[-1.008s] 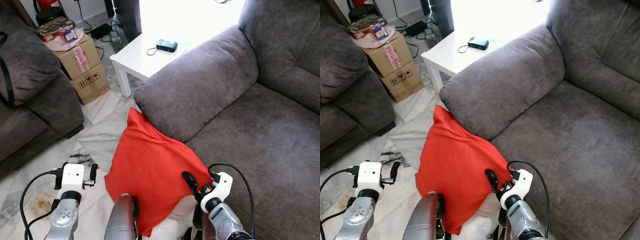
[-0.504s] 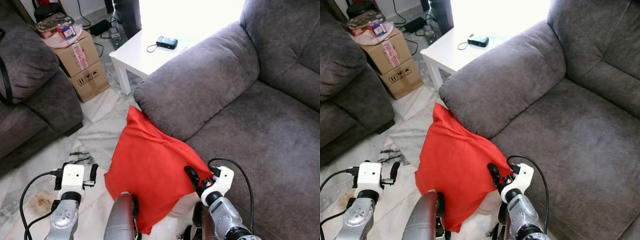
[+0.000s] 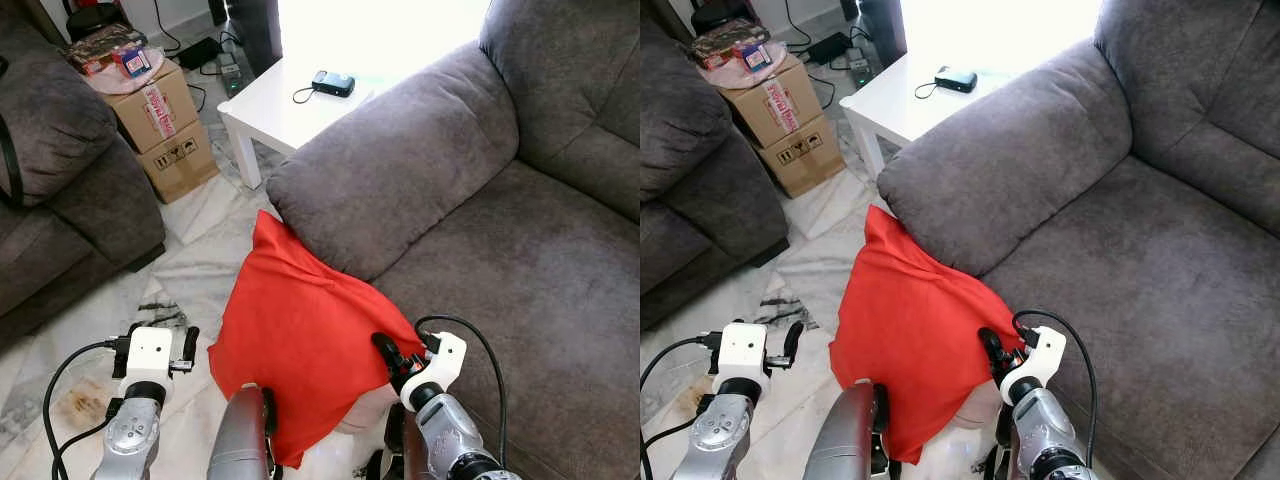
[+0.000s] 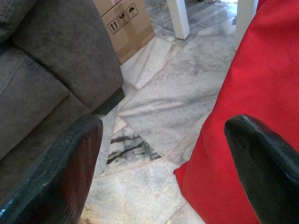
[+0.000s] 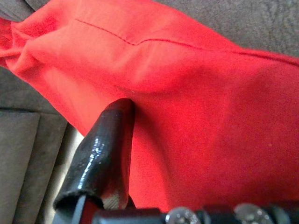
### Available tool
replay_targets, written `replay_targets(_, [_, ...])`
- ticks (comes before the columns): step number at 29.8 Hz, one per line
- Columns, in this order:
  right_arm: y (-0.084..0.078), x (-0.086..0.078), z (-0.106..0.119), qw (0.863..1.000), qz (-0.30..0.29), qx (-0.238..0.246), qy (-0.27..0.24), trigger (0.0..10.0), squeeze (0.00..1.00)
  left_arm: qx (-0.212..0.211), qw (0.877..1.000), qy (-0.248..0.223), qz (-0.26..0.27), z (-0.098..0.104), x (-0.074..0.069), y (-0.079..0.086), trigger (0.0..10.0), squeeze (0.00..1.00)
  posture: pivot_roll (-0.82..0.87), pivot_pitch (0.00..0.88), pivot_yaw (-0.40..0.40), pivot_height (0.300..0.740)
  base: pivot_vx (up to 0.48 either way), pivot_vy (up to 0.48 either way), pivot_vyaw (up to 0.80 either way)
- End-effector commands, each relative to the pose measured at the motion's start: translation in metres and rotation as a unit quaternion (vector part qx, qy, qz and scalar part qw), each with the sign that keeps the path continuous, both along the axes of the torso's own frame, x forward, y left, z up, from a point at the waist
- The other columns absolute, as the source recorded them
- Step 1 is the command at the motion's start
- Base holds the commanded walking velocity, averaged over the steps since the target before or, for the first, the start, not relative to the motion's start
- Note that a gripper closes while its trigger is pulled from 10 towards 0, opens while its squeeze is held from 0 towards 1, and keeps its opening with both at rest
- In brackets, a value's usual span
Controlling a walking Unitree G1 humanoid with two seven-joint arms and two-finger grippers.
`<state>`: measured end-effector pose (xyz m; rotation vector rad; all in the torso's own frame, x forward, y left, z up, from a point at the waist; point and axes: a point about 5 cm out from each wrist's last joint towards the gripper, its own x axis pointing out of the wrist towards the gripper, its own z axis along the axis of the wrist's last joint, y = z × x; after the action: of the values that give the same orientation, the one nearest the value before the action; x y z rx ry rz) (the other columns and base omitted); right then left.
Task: Move the pillow to the sofa from floor
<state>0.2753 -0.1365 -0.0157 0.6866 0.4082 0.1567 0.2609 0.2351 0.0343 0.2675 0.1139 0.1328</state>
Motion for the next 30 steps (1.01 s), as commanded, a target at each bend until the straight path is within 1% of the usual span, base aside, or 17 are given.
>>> replay_targets(1, [0.003, -0.0065, -0.0055, 1.0, 0.01, 0.003, 0.011, 0.0, 0.0, 0.002, 1.0, 0.023, 0.004, -0.0093, -0.0082, 0.0016, 10.0, 0.0, 0.22, 0.25, 0.026, 0.616, 0.0, 0.0, 0.0])
replay_targets(12, [0.002, -0.0116, -0.0099, 1.0, 0.019, -0.003, 0.021, 0.0, 0.0, 0.0, 1.0, 0.027, 0.0, -0.0105, -0.0083, -0.0002, 10.0, 0.0, 0.22, 0.248, 0.025, 0.616, 0.0, 0.0, 0.0])
replay_targets(24, [0.0016, -0.0136, -0.0116, 0.999, 0.021, -0.004, 0.024, 0.0, 0.0, -0.001, 1.0, 0.028, -0.001, -0.0111, -0.0081, -0.0014, 10.0, 0.0, 0.22, 0.247, 0.027, 0.616, 0.0, 0.0, 0.0])
replay_targets(30, [-0.0003, -0.0129, -0.0105, 1.0, 0.019, -0.007, 0.017, 0.0, 0.0, -0.002, 1.0, 0.028, -0.001, -0.0111, -0.0076, -0.0018, 10.0, 0.0, 0.21, 0.243, 0.027, 0.616, 0.0, 0.0, 0.0])
